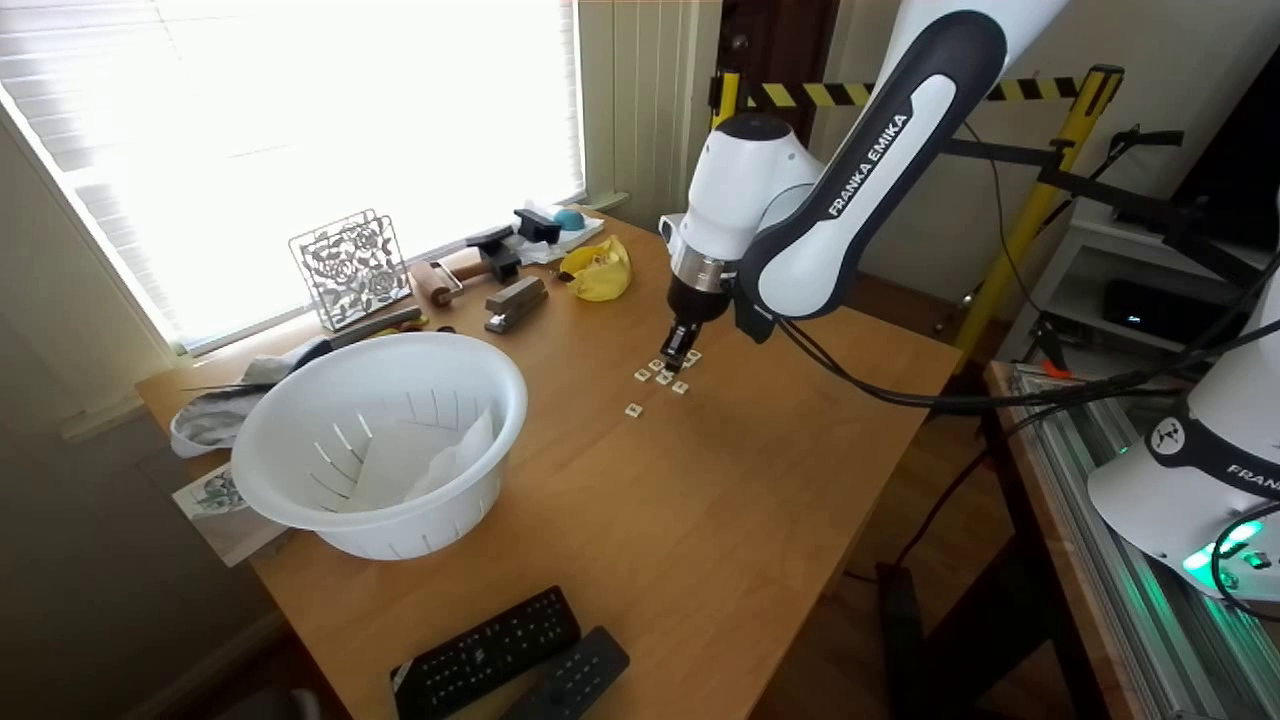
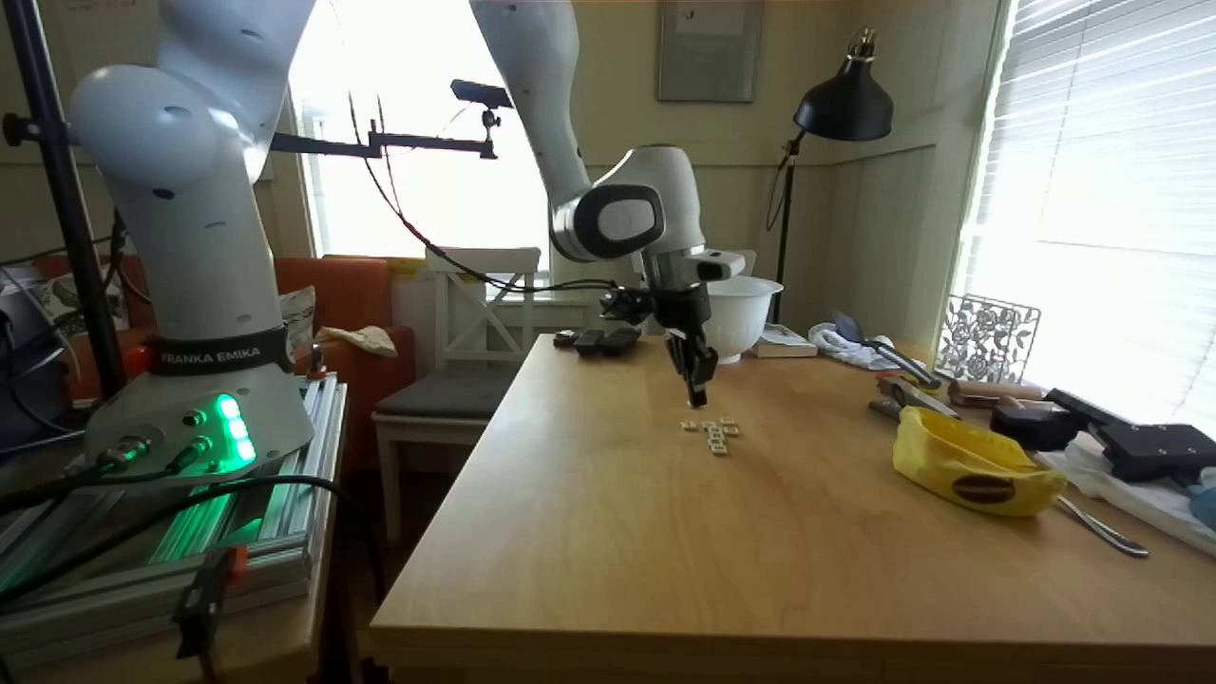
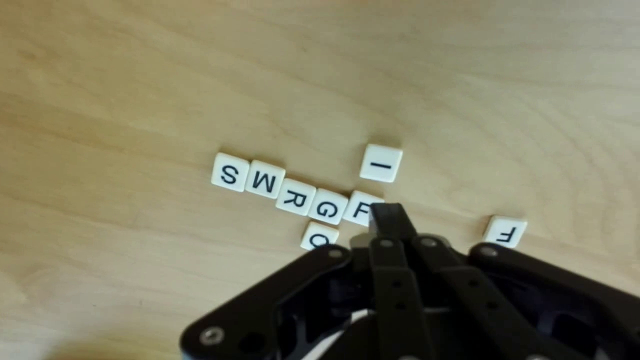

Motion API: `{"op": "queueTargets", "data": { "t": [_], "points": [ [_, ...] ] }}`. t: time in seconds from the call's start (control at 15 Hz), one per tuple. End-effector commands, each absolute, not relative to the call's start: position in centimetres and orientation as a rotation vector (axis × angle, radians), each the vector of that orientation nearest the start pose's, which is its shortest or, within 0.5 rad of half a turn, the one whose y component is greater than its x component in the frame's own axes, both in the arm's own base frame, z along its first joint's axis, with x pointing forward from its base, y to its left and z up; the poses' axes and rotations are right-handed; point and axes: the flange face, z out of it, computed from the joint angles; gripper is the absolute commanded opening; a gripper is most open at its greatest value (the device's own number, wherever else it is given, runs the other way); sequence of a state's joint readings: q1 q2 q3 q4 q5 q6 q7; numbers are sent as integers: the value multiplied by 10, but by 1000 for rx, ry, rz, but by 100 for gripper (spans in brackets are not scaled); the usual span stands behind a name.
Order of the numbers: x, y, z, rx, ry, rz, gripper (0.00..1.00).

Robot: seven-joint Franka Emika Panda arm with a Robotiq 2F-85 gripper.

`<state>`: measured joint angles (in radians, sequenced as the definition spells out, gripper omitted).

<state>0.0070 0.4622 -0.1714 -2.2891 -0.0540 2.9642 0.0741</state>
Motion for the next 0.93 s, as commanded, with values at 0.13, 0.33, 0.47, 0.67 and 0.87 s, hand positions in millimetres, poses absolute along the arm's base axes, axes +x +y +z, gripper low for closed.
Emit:
{"op": "queueTargets", "data": {
  "t": [0.13, 0.33, 0.47, 0.67, 0.87],
  "points": [
    [529, -85, 171, -3275, 85, -226, 0],
    [527, -86, 167, -3320, -61, -164, 0],
    [527, -86, 165, -3342, -144, -150, 0],
    [529, -87, 164, -3325, -81, -173, 1],
    [528, -87, 164, -3326, -84, -166, 1]
  ]
}}
